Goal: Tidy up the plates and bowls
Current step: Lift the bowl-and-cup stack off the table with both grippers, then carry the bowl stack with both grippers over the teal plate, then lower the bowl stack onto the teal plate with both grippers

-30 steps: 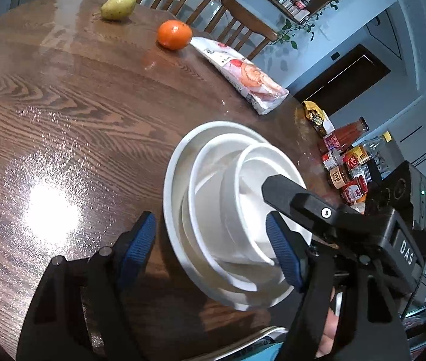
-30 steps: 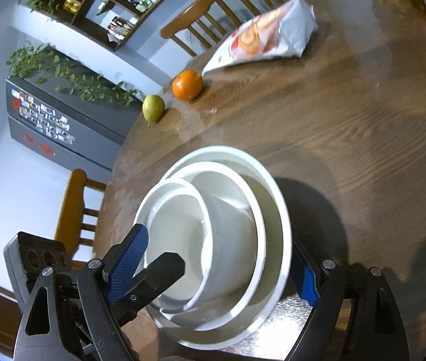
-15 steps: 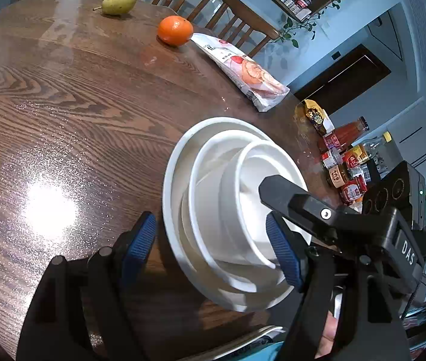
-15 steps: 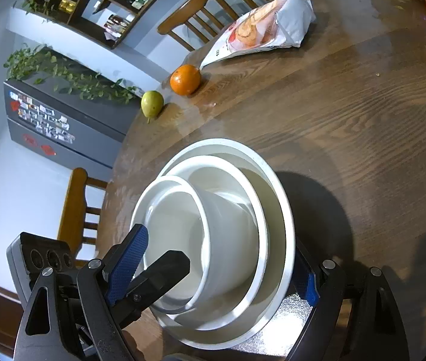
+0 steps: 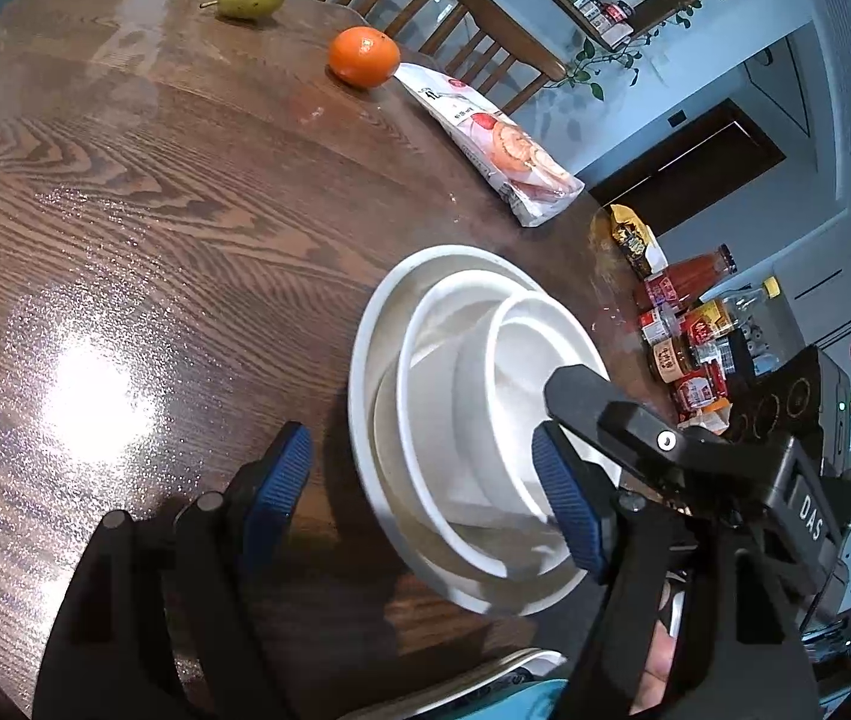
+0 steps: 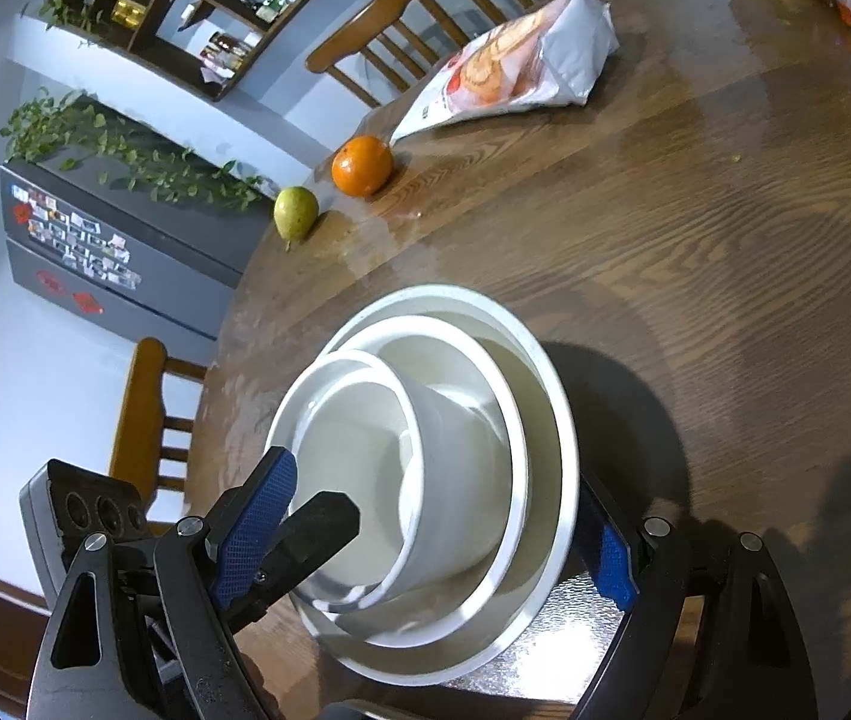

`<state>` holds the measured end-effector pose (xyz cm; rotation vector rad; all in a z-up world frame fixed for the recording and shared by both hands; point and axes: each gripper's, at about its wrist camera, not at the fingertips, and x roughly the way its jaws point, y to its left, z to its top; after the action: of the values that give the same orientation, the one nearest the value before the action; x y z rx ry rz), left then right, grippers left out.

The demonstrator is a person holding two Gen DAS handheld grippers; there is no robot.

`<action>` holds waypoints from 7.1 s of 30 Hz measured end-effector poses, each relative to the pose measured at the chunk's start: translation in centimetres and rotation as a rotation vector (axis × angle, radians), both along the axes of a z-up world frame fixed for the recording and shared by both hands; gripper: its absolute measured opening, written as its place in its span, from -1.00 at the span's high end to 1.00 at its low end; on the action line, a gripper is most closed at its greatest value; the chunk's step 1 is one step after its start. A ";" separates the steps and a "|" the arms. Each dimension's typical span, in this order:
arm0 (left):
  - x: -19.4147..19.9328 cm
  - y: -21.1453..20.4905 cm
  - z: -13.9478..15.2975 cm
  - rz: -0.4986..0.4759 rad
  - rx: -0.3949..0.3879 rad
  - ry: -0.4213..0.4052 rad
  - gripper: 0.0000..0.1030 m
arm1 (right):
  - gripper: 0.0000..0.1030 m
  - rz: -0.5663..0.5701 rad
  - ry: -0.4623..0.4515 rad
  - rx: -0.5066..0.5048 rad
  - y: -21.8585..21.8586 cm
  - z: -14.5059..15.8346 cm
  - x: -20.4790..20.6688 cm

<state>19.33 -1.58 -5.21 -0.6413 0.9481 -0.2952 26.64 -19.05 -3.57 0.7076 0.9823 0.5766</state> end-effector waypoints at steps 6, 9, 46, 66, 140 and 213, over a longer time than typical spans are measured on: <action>-0.2 -0.1 0.2 -0.001 0.003 -0.007 -0.42 | -0.55 -0.015 0.006 -0.009 0.1 0.0 0.0; -0.3 -0.2 0.3 -0.009 -0.002 -0.016 -0.31 | -0.35 -0.030 0.002 -0.024 0.0 -0.1 0.0; -1.1 -0.6 1.4 0.000 0.023 -0.022 -0.22 | -0.20 -0.056 0.000 -0.050 -0.2 0.5 -0.6; -1.9 -0.6 2.2 -0.004 0.023 -0.060 -0.22 | -0.20 -0.066 -0.040 -0.050 -0.7 1.5 -1.4; -6.5 -1.2 4.9 -0.045 0.025 -0.176 -0.22 | -0.20 -0.133 -0.178 -0.042 -2.0 4.7 -7.0; -16.5 -3.7 4.0 -0.142 0.044 -0.217 -0.23 | -0.20 -0.185 -0.166 -0.084 -3.5 3.3 -18.3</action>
<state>2.88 -5.32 -1.24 -0.4916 0.7900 -0.4601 8.37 -22.53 -0.32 0.6569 0.7731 0.4218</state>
